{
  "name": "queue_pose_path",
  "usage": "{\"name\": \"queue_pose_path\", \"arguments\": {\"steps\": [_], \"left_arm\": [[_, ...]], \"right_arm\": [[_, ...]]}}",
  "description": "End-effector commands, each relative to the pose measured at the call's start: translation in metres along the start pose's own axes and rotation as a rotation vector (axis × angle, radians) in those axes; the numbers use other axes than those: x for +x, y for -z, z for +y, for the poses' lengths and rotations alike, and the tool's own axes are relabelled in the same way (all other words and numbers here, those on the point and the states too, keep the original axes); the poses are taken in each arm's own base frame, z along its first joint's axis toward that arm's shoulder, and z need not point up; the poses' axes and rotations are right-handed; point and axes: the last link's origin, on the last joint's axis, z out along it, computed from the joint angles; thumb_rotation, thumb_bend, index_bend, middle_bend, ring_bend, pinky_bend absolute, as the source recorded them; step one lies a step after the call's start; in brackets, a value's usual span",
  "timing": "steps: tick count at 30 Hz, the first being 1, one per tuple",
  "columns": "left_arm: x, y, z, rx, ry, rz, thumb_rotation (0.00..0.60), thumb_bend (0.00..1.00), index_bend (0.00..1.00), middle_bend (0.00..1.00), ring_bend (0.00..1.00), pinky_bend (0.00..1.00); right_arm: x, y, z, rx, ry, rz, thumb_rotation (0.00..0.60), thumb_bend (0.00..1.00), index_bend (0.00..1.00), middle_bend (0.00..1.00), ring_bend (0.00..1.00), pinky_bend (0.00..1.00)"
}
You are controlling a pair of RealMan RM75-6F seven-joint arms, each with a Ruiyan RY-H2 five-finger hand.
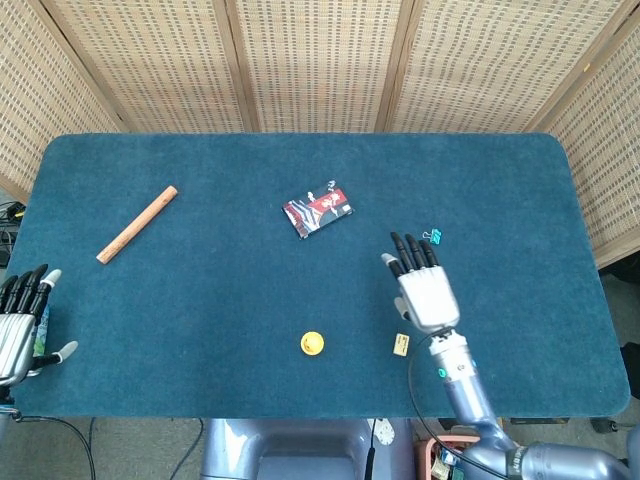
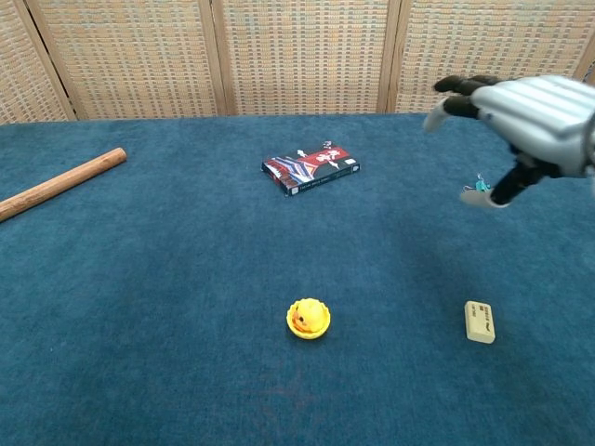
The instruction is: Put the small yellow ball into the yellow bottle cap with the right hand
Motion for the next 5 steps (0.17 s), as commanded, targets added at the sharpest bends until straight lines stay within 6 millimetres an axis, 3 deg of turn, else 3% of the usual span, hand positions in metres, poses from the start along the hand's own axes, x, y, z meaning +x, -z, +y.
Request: {"name": "queue_pose_path", "arguments": {"steps": [1, 5], "left_arm": [[-0.001, 0.001, 0.002, -0.006, -0.004, -0.003, 0.6, 0.1, 0.0, 0.0, 0.0, 0.0], [-0.004, 0.001, 0.006, -0.018, -0.02, -0.007, 0.6, 0.1, 0.0, 0.0, 0.0, 0.0]], "right_arm": [[-0.008, 0.037, 0.054, -0.065, 0.028, -0.017, 0.6, 0.22, 0.1, 0.0, 0.0, 0.02], [-0.016, 0.06, 0.084, -0.13, 0.026, -0.048, 0.6, 0.2, 0.0, 0.0, 0.0, 0.0]]}}
